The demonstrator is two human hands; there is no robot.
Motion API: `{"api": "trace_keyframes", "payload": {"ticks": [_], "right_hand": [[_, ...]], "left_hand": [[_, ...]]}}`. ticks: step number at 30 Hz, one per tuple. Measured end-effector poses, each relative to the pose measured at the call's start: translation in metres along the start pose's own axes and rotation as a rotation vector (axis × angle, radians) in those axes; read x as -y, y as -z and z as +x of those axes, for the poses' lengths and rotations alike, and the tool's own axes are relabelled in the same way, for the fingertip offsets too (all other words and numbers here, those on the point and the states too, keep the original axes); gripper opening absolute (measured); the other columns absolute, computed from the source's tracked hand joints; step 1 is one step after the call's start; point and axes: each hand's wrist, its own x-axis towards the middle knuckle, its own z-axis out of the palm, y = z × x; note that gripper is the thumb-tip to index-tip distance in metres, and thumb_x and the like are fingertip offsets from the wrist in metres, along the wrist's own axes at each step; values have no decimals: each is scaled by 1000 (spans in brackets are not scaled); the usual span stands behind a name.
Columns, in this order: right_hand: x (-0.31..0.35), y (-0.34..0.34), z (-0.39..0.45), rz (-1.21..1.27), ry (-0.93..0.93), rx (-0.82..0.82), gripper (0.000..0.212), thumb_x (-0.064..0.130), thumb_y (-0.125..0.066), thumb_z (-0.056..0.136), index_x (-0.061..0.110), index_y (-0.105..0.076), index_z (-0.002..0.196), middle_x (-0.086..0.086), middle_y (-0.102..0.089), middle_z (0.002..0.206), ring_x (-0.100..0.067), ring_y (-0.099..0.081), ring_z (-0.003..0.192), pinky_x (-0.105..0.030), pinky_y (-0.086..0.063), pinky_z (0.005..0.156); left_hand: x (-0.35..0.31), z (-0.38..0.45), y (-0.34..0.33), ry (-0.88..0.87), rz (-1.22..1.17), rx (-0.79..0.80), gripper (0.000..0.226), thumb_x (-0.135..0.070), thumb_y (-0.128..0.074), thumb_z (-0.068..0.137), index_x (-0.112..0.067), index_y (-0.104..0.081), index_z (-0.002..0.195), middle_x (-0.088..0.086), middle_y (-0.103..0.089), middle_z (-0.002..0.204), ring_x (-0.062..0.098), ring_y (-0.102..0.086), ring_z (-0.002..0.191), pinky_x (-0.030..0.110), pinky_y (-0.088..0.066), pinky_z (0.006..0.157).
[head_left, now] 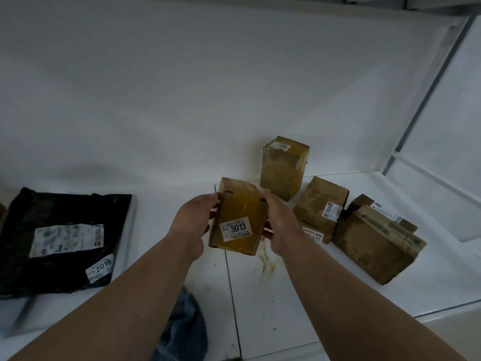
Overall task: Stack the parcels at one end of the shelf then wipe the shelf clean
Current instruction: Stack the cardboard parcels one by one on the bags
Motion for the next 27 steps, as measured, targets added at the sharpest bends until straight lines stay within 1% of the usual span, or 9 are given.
{"api": "trace_keyframes", "payload": {"ticks": [5, 7, 9, 11, 13, 16, 19, 22, 27], "right_hand": [[-1, -28, -20, -18, 87, 63, 25, 39, -50, 95, 17, -63, 96, -11, -66, 110, -26, -64, 99, -46, -51, 93], [-2, -35, -28, -53, 168, 131, 19, 32, -50, 97, 20, -64, 102, -4, -68, 105, -16, -64, 91, -34, -53, 72], [-3, -42, -35, -109, 252, 199, 16, 29, -51, 97, 32, -65, 104, 11, -68, 96, -6, -63, 85, -26, -48, 64], [-6, -49, -41, -147, 298, 212, 20, 24, -54, 95, 36, -69, 96, 9, -70, 98, -9, -66, 86, -29, -54, 70], [-8, -54, -47, -155, 301, 208, 24, 16, -56, 93, 32, -72, 100, 2, -69, 106, -16, -69, 88, -31, -58, 73], [-12, -60, -52, -192, 297, 211, 31, 7, -54, 93, 27, -73, 107, -2, -68, 108, -21, -70, 88, -30, -60, 68], [-13, -63, -59, -203, 283, 203, 37, 0, -49, 91, 25, -75, 99, -1, -70, 104, -22, -70, 90, -36, -61, 74], [-14, -67, -63, -195, 305, 194, 41, -9, -45, 85, 20, -74, 92, -2, -75, 95, -21, -70, 94, -41, -59, 82], [-11, -75, -66, -58, 281, 135, 25, -8, -52, 81, 8, -70, 90, -12, -73, 97, -30, -71, 88, -42, -62, 70]], "left_hand": [[-5, -6, 28, 3, -56, -50, 26, -39, -51, 97, -22, -58, 115, 0, -62, 116, 21, -57, 110, 49, -47, 99], [-3, -10, 39, 53, -90, -79, 36, -43, -51, 96, -20, -51, 123, 1, -59, 119, 23, -57, 110, 51, -48, 96], [1, -14, 50, 100, -126, -101, 42, -43, -53, 94, -19, -46, 128, 5, -57, 119, 25, -58, 105, 51, -52, 88], [7, -18, 60, 150, -184, -98, 47, -46, -58, 91, -18, -46, 127, 8, -60, 117, 27, -61, 101, 49, -56, 81], [12, -20, 67, 193, -211, -75, 52, -55, -60, 86, -19, -52, 123, 9, -65, 110, 28, -65, 98, 49, -57, 79], [20, -23, 81, 240, -145, 3, 64, -69, -63, 74, -22, -58, 118, 8, -70, 106, 29, -66, 98, 52, -56, 82], [22, -25, 94, 271, -7, 60, 72, -76, -64, 63, -22, -62, 110, 7, -71, 105, 28, -64, 102, 54, -51, 91], [19, -27, 107, 310, 97, 116, 77, -81, -59, 60, -21, -66, 108, 6, -70, 107, 27, -62, 104, 50, -51, 91], [18, -32, 118, 376, 45, 190, 66, -69, -68, 66, -18, -67, 109, 9, -69, 109, 29, -63, 102, 46, -53, 87]]}}
